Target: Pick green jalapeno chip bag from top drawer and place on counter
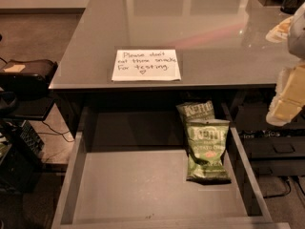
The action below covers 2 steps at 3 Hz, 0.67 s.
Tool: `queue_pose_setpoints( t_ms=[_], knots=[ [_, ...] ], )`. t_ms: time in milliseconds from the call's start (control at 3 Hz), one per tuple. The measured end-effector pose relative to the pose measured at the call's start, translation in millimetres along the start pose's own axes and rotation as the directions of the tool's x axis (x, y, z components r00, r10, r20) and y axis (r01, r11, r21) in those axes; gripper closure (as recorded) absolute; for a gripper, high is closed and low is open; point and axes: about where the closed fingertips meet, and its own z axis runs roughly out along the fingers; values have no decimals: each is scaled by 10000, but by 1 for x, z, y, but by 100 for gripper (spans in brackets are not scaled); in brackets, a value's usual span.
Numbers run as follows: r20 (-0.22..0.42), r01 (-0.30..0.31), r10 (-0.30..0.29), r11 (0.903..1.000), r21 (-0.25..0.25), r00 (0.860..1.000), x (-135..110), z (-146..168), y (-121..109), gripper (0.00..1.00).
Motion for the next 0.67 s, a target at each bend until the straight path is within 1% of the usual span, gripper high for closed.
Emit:
queue_pose_setpoints(
  t_ms=[333,667],
  knots=[
    [40,6,-6,10000,37,10000,-1,1,0,0],
    [480,-226,231,9997,-109,9986,2,28,5,0]
  ],
)
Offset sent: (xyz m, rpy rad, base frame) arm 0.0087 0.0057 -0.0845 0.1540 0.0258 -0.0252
